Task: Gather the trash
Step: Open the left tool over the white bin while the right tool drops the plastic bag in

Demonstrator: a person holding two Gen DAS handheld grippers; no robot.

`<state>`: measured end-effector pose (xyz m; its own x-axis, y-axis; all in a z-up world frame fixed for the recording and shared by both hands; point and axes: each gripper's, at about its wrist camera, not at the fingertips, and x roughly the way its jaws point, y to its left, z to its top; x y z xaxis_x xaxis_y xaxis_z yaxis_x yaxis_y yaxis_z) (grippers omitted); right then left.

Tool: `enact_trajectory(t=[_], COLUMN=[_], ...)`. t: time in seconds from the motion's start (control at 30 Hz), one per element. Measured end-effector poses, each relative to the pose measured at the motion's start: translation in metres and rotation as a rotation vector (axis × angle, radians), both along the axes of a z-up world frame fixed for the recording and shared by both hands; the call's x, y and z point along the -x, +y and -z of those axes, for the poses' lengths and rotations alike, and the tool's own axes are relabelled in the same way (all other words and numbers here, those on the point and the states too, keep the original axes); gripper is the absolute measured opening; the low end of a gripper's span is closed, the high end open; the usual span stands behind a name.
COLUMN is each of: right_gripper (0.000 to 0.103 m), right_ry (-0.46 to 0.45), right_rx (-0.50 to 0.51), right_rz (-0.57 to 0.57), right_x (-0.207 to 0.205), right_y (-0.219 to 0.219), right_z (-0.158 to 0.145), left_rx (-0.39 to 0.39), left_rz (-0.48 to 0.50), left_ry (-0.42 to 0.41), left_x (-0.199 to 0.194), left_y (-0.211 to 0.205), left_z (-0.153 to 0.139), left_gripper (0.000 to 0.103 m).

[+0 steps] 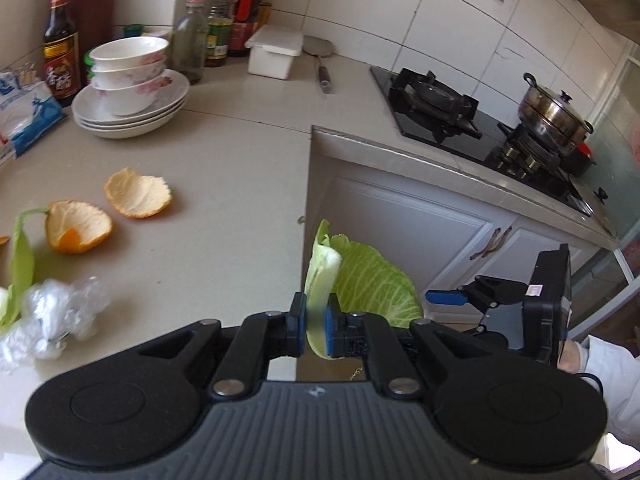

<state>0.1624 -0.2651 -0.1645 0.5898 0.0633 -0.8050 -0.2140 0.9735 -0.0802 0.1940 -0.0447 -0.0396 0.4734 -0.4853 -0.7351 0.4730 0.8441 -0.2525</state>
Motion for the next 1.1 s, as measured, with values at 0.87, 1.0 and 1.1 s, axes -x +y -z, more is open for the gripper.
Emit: enact_trajectory(t=[0.87,1.0,1.1], right_gripper=[0.098,0.099,0.1], right_ry=[-0.049,-0.063,-0.072], right_rx=[-0.065,-0.06,-0.052], right_rz=[0.232,0.24,0.234], right_x=[0.07,0.073,0.073], right_y=[-0.048,-0.05,-0.047], right_z=[-0.034,-0.038,-0.042], left_rx=[-0.176,-0.17,-0.15], left_rz=[0.168,0.166,0.149], left_ry=[0.088,0.04,-0.026], left_x=[-0.054,-0.049,-0.043], left_y=[-0.152,-0.153,-0.152], left_z=[0.108,0.103,0.089], left_gripper=[0.029,0.052,0.076])
